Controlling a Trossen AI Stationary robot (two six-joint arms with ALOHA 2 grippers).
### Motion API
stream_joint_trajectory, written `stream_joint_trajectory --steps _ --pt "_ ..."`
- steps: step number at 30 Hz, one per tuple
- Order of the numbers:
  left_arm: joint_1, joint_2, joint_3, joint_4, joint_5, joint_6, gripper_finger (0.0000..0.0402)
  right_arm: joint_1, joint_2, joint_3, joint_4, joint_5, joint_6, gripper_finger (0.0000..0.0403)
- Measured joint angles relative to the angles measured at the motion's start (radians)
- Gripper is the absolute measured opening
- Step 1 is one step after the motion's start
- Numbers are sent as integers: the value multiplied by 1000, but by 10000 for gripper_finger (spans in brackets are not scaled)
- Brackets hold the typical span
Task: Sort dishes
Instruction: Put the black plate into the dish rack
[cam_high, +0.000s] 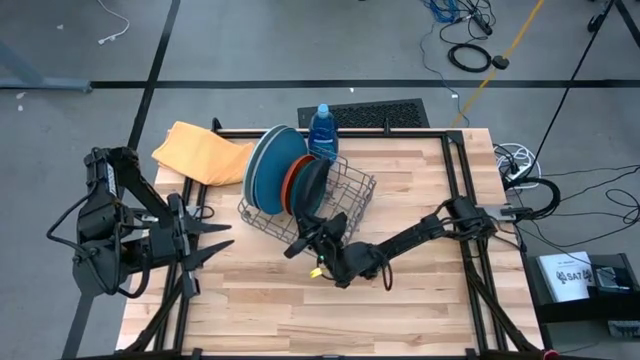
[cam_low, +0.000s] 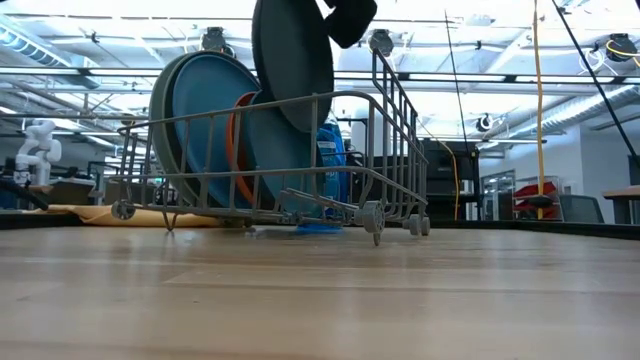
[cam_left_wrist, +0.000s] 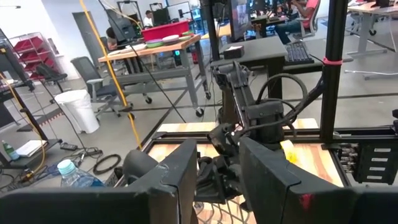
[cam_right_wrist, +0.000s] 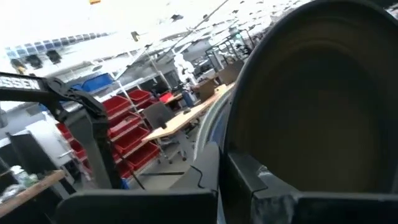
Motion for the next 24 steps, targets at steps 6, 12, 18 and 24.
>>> stream_joint_trajectory --steps 6,12,18,24 --pt "0 0 0 0 0 0 123 6 -1 1 -165 68 115 1" --pt "12 -1 0 -8 1 -30 123 0 -1 0 -213 59 162 1" --pt "146 -2 1 -84 5 -37 123 4 -5 0 -214 55 87 1" --pt "369 -24 32 -165 355 -79 123 14 -5 0 -215 70 68 1"
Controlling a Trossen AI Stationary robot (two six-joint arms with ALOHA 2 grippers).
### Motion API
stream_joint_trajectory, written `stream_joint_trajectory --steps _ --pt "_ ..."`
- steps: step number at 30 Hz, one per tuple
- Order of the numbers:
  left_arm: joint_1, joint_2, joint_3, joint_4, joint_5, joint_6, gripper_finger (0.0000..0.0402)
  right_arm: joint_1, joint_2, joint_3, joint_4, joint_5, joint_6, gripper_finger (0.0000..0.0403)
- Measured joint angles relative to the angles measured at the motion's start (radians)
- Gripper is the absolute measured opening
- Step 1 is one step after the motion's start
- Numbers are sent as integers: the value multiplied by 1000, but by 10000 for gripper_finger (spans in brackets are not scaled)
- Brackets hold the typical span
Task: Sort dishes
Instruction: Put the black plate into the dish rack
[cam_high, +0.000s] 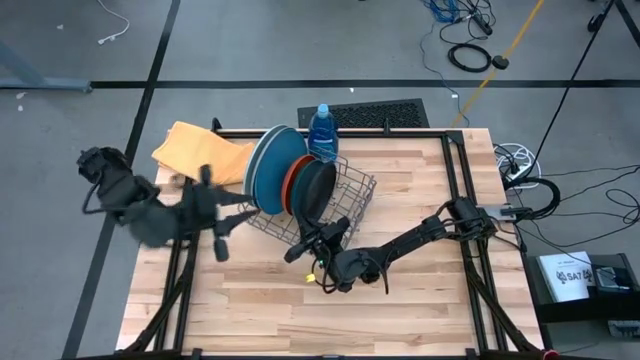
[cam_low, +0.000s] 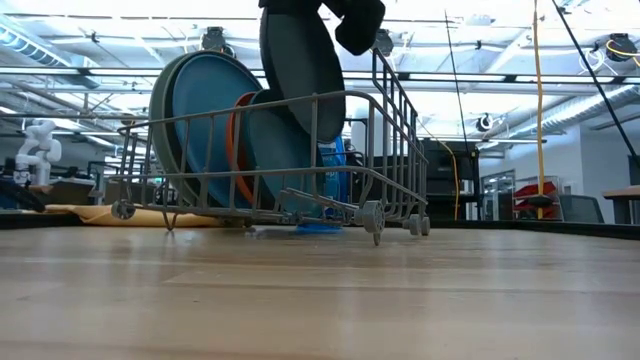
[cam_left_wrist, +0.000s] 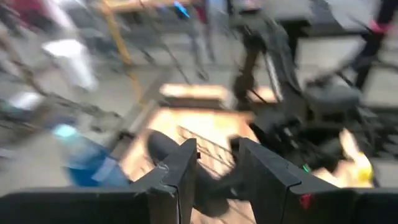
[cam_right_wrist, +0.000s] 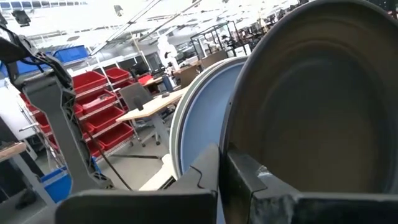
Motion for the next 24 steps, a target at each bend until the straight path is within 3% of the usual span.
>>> stream_joint_trajectory --steps 4,7,12,14,18,24 --pt "144 6 0 -30 320 74 123 0 0 0 -4 -1 20 1" --pt "229 3 0 -32 430 268 123 0 0 0 -8 -3 17 1" --pt "318 28 0 -101 436 702 123 1 0 0 -9 -20 17 1" --pt "343 42 0 -144 436 809 123 2 -1 0 -8 -41 17 2" --pt "392 98 0 -225 434 816 123 4 -1 0 -8 -66 18 2" --pt "457 151 -1 -269 435 753 123 4 -2 0 -23 -22 42 2"
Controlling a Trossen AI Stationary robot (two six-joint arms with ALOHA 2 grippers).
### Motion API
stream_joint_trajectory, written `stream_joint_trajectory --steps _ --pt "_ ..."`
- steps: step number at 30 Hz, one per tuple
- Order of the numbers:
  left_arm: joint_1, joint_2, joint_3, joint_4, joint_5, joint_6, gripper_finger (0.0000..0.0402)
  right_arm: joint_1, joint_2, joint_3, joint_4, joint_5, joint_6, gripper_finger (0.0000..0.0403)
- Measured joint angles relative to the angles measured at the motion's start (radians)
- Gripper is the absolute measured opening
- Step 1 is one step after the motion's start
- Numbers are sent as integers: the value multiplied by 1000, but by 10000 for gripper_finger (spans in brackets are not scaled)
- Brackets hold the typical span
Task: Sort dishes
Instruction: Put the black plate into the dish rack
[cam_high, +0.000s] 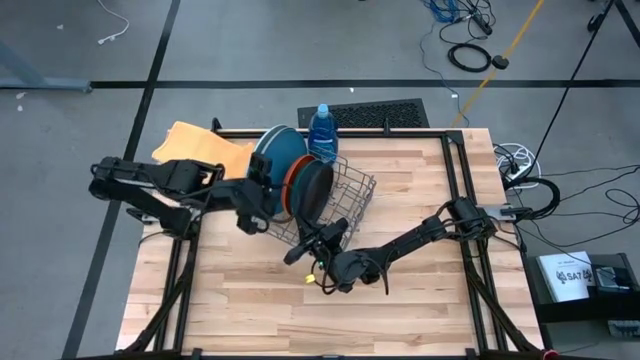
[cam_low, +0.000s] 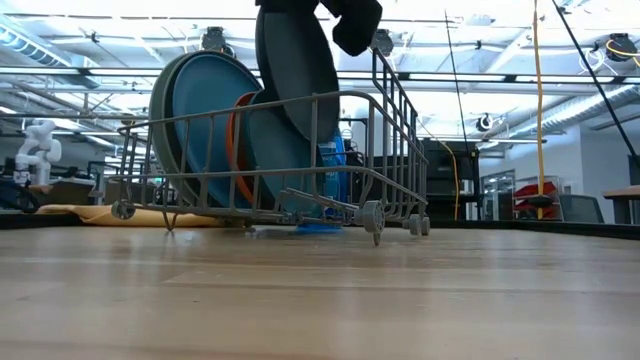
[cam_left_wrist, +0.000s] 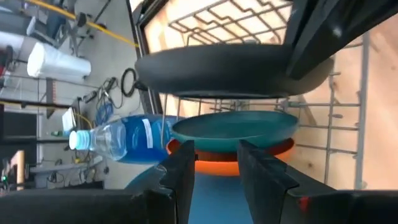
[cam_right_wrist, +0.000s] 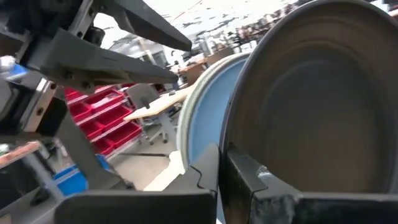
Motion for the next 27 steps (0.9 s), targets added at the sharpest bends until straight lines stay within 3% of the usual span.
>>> stream_joint_trajectory --steps 5,10,15,27 --pt "26 -43 15 21 20 1 123 -6 0 0 -79 11 91 2" --pt "27 -136 64 106 118 -22 123 -31 0 0 -208 6 207 2" --pt "27 -224 83 150 124 -70 123 -63 0 0 -274 -50 276 2" --pt "26 -329 83 151 124 -202 123 -94 0 0 -415 -48 394 2"
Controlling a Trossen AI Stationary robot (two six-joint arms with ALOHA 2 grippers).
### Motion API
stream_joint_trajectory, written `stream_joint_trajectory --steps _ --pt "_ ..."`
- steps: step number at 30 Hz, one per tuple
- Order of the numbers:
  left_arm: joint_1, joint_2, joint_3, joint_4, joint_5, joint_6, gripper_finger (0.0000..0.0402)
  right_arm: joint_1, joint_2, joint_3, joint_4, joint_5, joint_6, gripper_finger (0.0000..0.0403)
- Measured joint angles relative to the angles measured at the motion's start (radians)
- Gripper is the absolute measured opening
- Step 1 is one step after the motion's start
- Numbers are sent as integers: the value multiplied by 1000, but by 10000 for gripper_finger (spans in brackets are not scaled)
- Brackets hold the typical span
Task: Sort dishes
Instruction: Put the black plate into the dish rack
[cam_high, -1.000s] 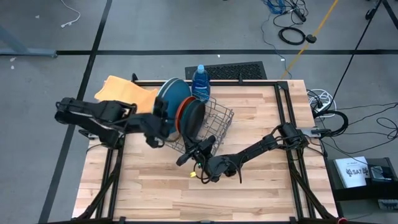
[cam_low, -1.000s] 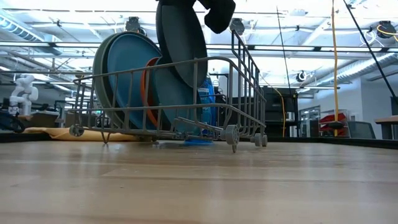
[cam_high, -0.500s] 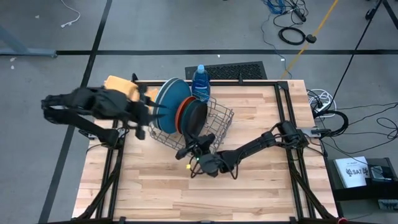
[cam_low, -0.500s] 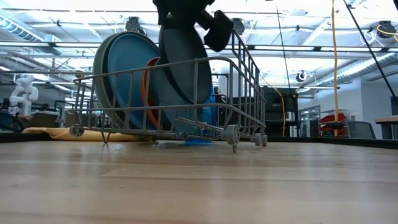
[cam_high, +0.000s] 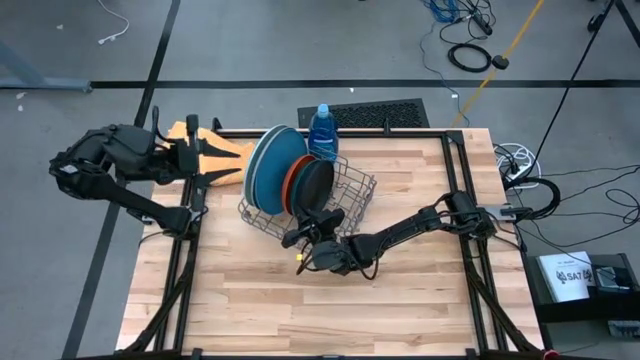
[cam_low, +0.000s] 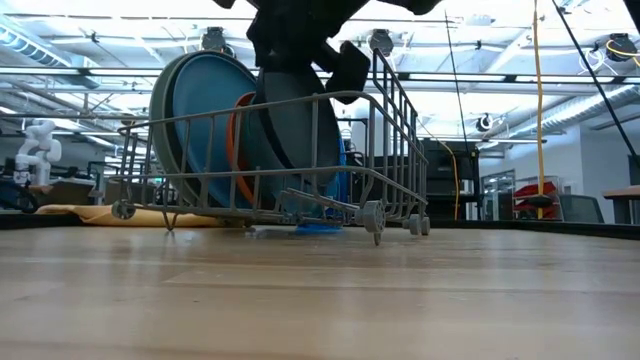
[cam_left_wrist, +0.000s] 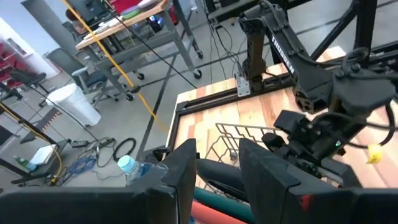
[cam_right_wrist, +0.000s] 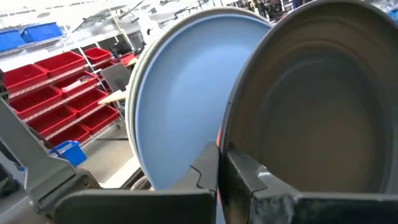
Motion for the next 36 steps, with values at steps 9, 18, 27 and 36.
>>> stream_joint_trajectory --steps 9,18,27,36 --pt "-1 -2 0 -1 0 -27 123 -6 -2 1 -103 8 99 2" --pt "-1 -2 0 -2 0 -30 123 -6 -2 1 -90 -15 106 2" --pt "-1 -2 0 -15 0 -56 123 -6 -2 0 -79 -45 238 2" --pt "-1 -2 0 -55 0 -80 123 -5 0 0 7 -56 158 2"
